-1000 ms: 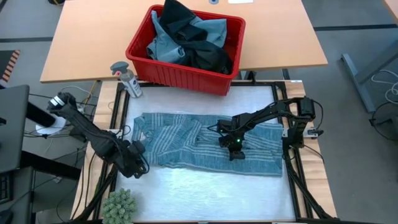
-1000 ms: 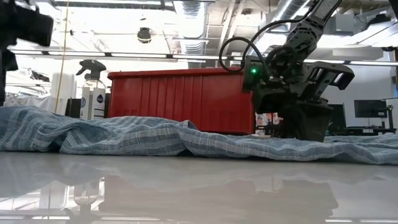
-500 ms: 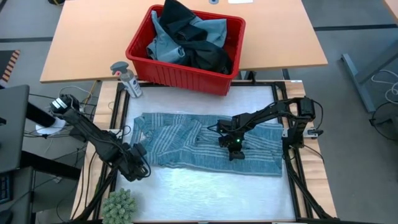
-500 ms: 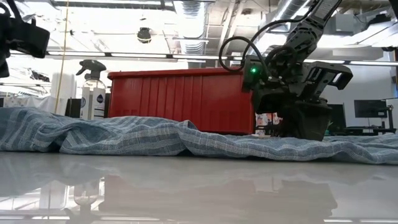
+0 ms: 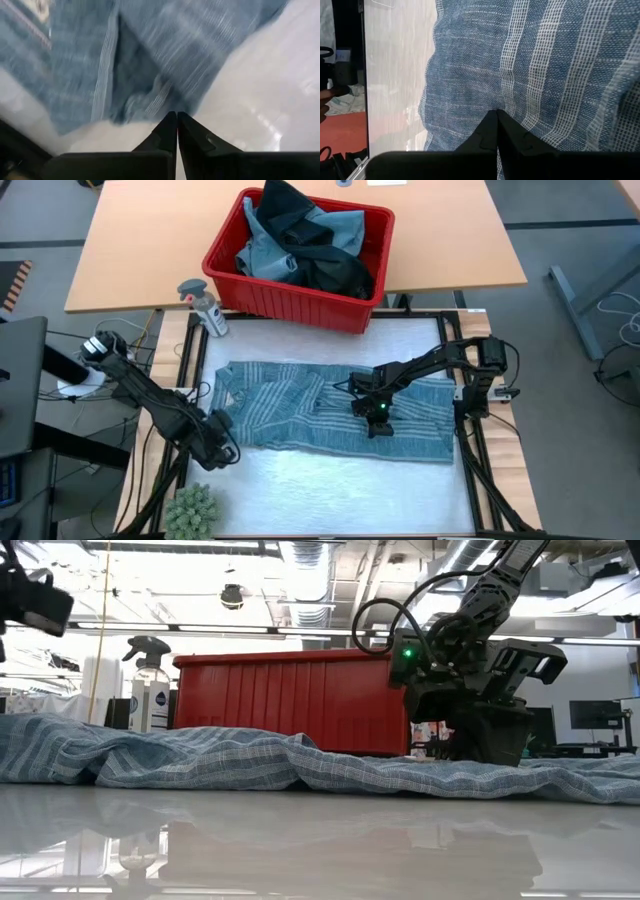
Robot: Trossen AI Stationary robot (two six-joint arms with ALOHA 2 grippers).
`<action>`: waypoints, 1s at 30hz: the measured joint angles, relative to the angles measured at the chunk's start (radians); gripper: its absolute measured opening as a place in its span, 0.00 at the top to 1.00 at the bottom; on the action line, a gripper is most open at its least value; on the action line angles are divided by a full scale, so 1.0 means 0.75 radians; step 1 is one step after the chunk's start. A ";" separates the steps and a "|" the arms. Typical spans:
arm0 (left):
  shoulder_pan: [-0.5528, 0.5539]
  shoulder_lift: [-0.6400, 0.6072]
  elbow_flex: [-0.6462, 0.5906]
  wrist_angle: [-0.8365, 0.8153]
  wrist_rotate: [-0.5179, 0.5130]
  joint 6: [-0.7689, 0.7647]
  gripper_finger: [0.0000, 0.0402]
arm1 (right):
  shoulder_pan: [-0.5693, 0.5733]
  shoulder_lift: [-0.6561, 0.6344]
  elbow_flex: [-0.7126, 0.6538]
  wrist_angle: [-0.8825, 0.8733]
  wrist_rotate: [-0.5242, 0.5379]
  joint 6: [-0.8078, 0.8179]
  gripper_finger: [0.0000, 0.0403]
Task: Fold Laundry from Bin
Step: Fold the light blue shirt
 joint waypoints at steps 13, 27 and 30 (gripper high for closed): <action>0.029 -0.226 0.001 0.014 -0.016 0.037 0.80 | 0.036 0.000 0.000 0.018 0.004 0.014 0.93; 0.096 -0.218 -0.003 -0.008 -0.153 -0.030 0.52 | 0.037 0.000 0.000 0.028 0.003 0.016 0.93; 0.108 -0.185 -0.014 -0.007 -0.167 -0.032 0.50 | 0.037 0.000 0.000 0.028 0.002 0.016 0.93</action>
